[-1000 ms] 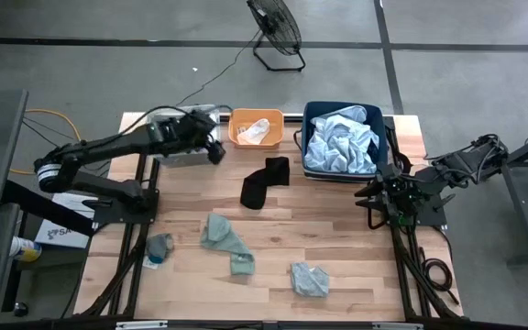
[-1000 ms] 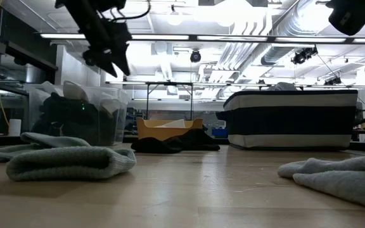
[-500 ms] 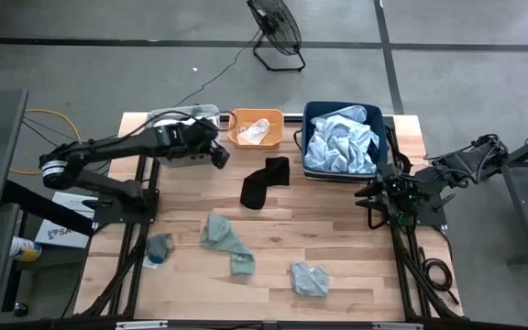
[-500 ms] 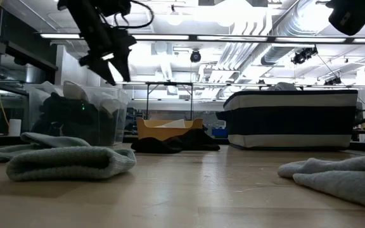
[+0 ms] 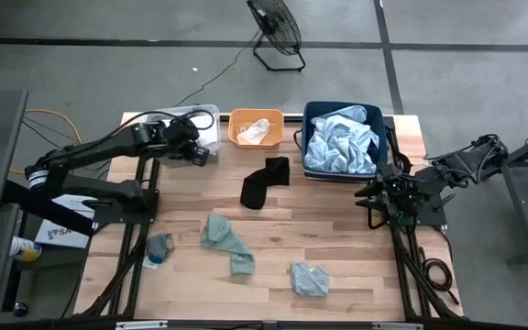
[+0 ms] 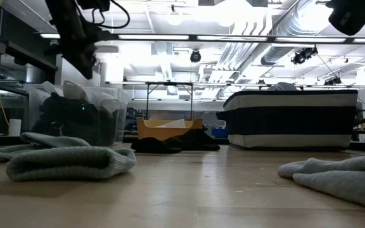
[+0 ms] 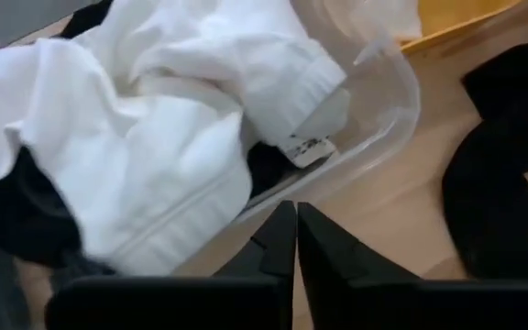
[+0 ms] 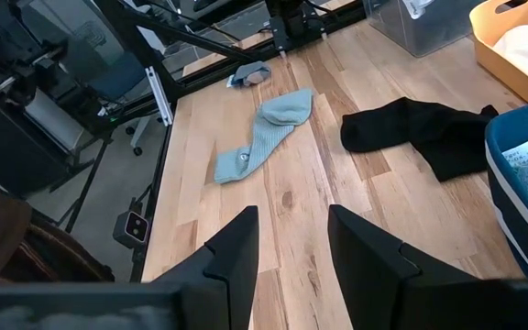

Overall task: Pick & Place Cloths
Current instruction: Put the white underwear into the transparent bin

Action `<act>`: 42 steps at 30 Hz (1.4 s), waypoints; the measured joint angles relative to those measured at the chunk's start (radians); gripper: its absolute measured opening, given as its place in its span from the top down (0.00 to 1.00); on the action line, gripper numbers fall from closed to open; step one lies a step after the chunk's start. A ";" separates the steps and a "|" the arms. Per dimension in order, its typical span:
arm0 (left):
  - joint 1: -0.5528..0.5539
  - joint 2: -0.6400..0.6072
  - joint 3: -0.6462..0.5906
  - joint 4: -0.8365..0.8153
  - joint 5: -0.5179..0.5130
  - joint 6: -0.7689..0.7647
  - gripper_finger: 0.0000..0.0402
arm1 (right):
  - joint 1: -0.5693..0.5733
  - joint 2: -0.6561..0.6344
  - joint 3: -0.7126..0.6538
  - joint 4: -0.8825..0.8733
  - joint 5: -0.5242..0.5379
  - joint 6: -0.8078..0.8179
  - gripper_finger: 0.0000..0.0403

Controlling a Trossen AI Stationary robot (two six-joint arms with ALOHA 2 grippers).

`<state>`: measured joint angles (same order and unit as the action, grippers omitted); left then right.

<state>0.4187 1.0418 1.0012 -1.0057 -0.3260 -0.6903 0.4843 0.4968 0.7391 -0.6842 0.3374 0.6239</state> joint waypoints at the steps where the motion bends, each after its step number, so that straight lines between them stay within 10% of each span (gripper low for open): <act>1: 0.000 -0.007 0.000 -0.011 0.000 -0.001 0.98 | 0.000 0.000 0.000 0.000 0.000 0.000 0.69; 42: 0.236 0.021 -0.056 0.018 -0.049 0.065 1.00 | 0.000 0.000 0.000 0.000 0.000 0.000 0.69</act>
<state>0.6551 1.0628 0.9452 -0.9879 -0.3748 -0.6249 0.4843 0.4966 0.7390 -0.6842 0.3371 0.6239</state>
